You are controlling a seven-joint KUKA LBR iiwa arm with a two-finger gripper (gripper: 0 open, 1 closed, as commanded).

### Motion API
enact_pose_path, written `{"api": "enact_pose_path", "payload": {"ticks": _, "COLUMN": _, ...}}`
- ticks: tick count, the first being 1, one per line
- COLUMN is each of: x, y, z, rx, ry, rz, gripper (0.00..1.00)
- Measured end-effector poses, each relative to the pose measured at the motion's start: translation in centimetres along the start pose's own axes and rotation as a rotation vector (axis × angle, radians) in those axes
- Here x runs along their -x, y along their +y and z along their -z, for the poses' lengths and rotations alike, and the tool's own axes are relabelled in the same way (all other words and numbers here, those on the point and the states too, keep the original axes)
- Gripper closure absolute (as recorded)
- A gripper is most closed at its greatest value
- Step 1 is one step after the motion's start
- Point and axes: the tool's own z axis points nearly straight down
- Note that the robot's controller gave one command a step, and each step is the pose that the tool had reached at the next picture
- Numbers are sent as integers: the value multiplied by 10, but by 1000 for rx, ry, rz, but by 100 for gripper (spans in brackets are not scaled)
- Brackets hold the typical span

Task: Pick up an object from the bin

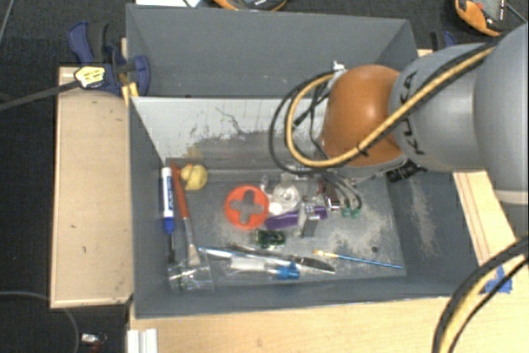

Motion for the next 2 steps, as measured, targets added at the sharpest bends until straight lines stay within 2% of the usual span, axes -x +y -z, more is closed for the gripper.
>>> {"api": "enact_pose_path", "payload": {"ticks": 1, "x": 29, "y": -16, "z": -28, "rx": -5, "ry": -28, "rz": 98, "gripper": 0}}
{"api": "enact_pose_path", "payload": {"ticks": 2, "x": 25, "y": 24, "z": -26, "rx": 2, "ry": -19, "rz": 124, "gripper": 100}}
